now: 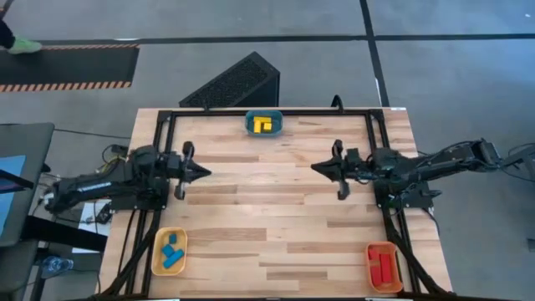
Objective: Sort & place blocks by color
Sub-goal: Return to Home Position
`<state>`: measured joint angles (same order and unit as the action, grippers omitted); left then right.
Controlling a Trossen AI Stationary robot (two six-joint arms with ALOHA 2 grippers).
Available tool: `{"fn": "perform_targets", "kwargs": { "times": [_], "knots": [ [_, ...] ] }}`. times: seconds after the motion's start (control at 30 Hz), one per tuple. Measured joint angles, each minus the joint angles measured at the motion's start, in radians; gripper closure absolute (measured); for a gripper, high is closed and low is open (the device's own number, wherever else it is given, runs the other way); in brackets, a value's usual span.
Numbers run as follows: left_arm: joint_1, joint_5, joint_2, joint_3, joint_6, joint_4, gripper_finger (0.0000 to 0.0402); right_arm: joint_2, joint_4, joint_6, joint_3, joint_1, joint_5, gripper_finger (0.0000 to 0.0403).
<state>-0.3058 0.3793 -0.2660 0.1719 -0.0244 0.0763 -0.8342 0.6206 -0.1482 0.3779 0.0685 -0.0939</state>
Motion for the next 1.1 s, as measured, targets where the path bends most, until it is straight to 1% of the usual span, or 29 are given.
{"fn": "perform_targets", "kwargs": {
  "times": [0.07,0.17,0.23,0.33,0.4,0.5,0.6,0.67,0.73,0.93,1.0,1.1],
  "knots": [
    [0.0,-0.044,0.124,-0.054,0.082,-0.008,0.0401,0.051,-0.056,0.0,0.0,0.002,0.026,0.0392],
    [0.0,-0.151,0.267,-0.126,0.172,-0.015,0.0401,0.124,-0.222,-0.002,0.0,-0.002,0.016,0.0389],
    [0.0,-0.21,0.265,-0.157,0.21,-0.021,0.0401,0.164,-0.374,-0.029,0.0,-0.013,0.012,0.0385],
    [0.002,-0.272,0.206,-0.161,0.284,-0.012,0.0401,0.185,-0.567,-0.184,-0.001,-0.044,0.013,0.0382],
    [0.003,-0.277,0.163,-0.161,0.297,-0.034,0.0401,0.192,-0.638,-0.169,-0.003,-0.06,0.014,0.0383],
    [0.005,-0.23,0.149,-0.161,0.262,0.002,0.0401,0.196,-0.597,-0.049,-0.001,-0.048,0.046,0.0391],
    [0.005,-0.222,0.165,-0.162,0.24,0.003,0.0401,0.221,-0.558,0.044,-0.001,-0.033,0.085,0.0397],
    [0.005,-0.229,0.184,-0.157,0.221,0.024,0.0401,0.256,-0.557,0.05,0.001,-0.026,0.11,0.0398],
    [0.005,-0.235,0.197,-0.142,0.198,0.028,0.0401,0.305,-0.604,0.053,0.0,-0.017,0.127,0.0397],
    [0.021,-0.227,0.209,-0.147,0.173,0.05,0.0401,0.488,-0.728,0.105,-0.004,-0.005,0.127,0.0392],
    [0.04,-0.234,0.208,-0.156,0.149,0.05,0.0401,0.557,-0.718,0.105,-0.031,-0.006,0.123,0.0393],
    [0.066,-0.269,0.208,-0.161,0.135,0.029,0.0401,0.643,-0.634,0.086,-0.107,-0.005,0.119,0.0397]
  ]
}}
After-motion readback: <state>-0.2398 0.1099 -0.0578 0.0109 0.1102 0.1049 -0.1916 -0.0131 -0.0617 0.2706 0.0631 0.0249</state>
